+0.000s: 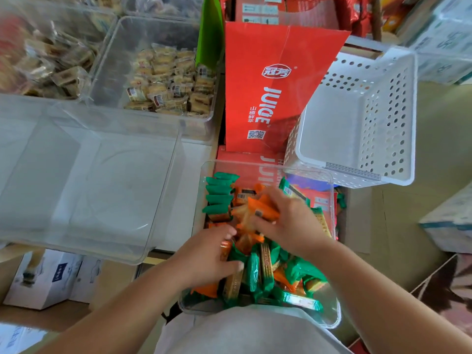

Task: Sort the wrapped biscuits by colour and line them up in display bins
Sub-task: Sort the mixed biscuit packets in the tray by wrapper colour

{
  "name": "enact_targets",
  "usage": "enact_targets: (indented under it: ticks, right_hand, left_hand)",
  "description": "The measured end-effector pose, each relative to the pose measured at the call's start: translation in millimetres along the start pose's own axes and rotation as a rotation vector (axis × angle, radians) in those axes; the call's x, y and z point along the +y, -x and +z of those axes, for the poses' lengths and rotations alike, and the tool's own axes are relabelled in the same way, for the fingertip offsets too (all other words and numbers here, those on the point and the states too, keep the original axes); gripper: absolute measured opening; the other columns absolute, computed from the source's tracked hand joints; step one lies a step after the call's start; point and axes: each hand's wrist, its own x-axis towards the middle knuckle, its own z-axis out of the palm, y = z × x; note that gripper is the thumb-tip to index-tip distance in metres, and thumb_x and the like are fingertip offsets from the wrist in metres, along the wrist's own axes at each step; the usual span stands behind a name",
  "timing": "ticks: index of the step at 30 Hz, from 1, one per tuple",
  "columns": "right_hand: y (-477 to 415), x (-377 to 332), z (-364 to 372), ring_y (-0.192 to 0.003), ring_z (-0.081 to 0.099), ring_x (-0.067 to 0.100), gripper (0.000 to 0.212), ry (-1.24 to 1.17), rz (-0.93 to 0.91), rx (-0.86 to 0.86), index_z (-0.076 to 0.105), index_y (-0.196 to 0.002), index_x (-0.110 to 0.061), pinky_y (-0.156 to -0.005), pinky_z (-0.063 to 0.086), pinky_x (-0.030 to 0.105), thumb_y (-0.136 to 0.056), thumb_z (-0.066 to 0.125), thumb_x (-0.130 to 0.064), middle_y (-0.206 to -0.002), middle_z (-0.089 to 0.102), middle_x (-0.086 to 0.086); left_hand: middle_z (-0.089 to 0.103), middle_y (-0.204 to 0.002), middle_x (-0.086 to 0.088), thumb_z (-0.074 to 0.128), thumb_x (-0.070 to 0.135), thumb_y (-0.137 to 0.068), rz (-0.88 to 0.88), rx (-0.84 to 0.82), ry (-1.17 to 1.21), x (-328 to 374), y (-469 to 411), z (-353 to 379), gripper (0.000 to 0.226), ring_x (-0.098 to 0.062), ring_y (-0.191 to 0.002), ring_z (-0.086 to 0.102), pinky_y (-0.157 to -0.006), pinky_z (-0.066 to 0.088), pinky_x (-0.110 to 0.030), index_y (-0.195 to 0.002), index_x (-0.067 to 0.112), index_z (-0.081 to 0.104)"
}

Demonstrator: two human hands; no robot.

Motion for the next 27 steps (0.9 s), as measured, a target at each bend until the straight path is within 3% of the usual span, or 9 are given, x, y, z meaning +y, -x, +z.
enact_targets:
  ticks: [2, 4, 7, 9, 14, 17, 21, 23, 27]
  right_hand:
    - [2, 0, -22, -0.055, 0.056, -0.001, 0.034, -0.036, 0.085, 0.127, 0.059, -0.106, -0.033, -0.053, 0.04, 0.013, -0.079, 0.075, -0.045, -0.071, 0.064, -0.014]
    - [4, 2, -47, -0.055, 0.056, -0.001, 0.026, -0.062, 0.164, 0.139, 0.064, -0.098, -0.032, -0.053, 0.041, 0.012, -0.078, 0.08, -0.032, -0.07, 0.066, -0.014]
    - [9, 5, -73, -0.054, 0.061, 0.004, 0.014, -0.057, 0.3, -0.078, 0.07, -0.09, -0.023, -0.056, 0.053, 0.027, -0.079, 0.077, -0.027, -0.071, 0.069, -0.002]
    - [17, 5, -75, -0.054, 0.066, 0.008, 0.017, -0.041, 0.347, -0.262, 0.069, -0.096, -0.024, -0.055, 0.057, 0.027, -0.082, 0.076, -0.029, -0.075, 0.071, 0.0]
    - [38, 8, -52, -0.068, 0.064, 0.003, 0.029, 0.299, 0.254, -0.418, 0.059, -0.099, -0.04, -0.064, 0.057, 0.025, -0.079, 0.072, -0.057, -0.082, 0.067, -0.013]
    - [45, 8, -36, -0.076, 0.058, 0.006, 0.04, 0.489, 0.134, -0.382, 0.06, -0.102, -0.039, -0.062, 0.051, 0.025, -0.077, 0.066, -0.069, -0.091, 0.057, -0.016]
    - [47, 2, -30, -0.097, 0.05, 0.011, 0.05, 0.575, -0.014, -0.437, 0.056, -0.116, -0.037, -0.082, 0.049, 0.029, -0.077, 0.067, -0.066, -0.104, 0.051, -0.015]
    - [46, 0, -36, -0.1, 0.046, 0.011, 0.05, 0.622, -0.061, -0.439, 0.059, -0.116, -0.034, -0.092, 0.047, 0.031, -0.078, 0.067, -0.066, -0.104, 0.053, -0.014]
    - [46, 5, -41, -0.103, 0.047, 0.011, 0.069, 0.595, -0.072, -0.34, 0.062, -0.121, -0.037, -0.092, 0.046, 0.033, -0.07, 0.057, -0.084, -0.106, 0.056, -0.016]
  left_hand:
    - [0.046, -0.148, 0.012, 0.071, 0.05, -0.08, 0.02, -0.081, -0.155, 2, 0, 1, 0.077, -0.009, -0.133, 0.044, -0.108, 0.043, -0.033, -0.149, 0.033, 0.038]
    - [0.043, -0.149, 0.011, 0.07, 0.043, -0.081, 0.033, -0.104, -0.203, 5, -1, 0, 0.078, -0.01, -0.134, 0.041, -0.11, 0.041, -0.034, -0.15, 0.031, 0.037]
    - [0.037, -0.154, 0.01, 0.073, 0.039, -0.082, 0.008, -0.107, -0.205, 7, -2, -3, 0.081, -0.011, -0.138, 0.039, -0.114, 0.038, -0.033, -0.152, 0.029, 0.035]
    - [0.036, -0.154, 0.01, 0.076, 0.043, -0.079, -0.009, -0.09, -0.246, 9, -3, -4, 0.086, -0.012, -0.137, 0.04, -0.112, 0.04, -0.034, -0.152, 0.031, 0.034]
    - [0.049, -0.128, 0.009, 0.086, 0.053, -0.065, -0.03, 0.002, -0.345, 5, -2, -6, 0.088, -0.014, -0.118, 0.049, -0.099, 0.049, -0.034, -0.14, 0.033, 0.045]
    - [0.055, -0.121, 0.005, 0.085, 0.033, -0.071, 0.0, -0.032, -0.408, 2, -2, -5, 0.075, -0.018, -0.111, 0.054, -0.094, 0.051, -0.034, -0.137, 0.032, 0.049]
    - [0.059, -0.117, 0.004, 0.073, 0.009, -0.078, 0.007, -0.004, -0.378, 4, -5, -4, 0.058, -0.018, -0.105, 0.058, -0.09, 0.054, -0.034, -0.13, 0.031, 0.058]
    - [0.061, -0.112, 0.007, 0.072, 0.009, -0.08, 0.0, 0.017, -0.329, 7, -5, -6, 0.05, -0.015, -0.101, 0.059, -0.087, 0.055, -0.033, -0.122, 0.033, 0.063]
    - [0.063, -0.094, 0.013, 0.078, 0.015, -0.077, -0.015, 0.137, -0.17, 14, 0, -24, 0.035, -0.007, -0.084, 0.061, -0.074, 0.056, -0.032, -0.1, 0.036, 0.063]
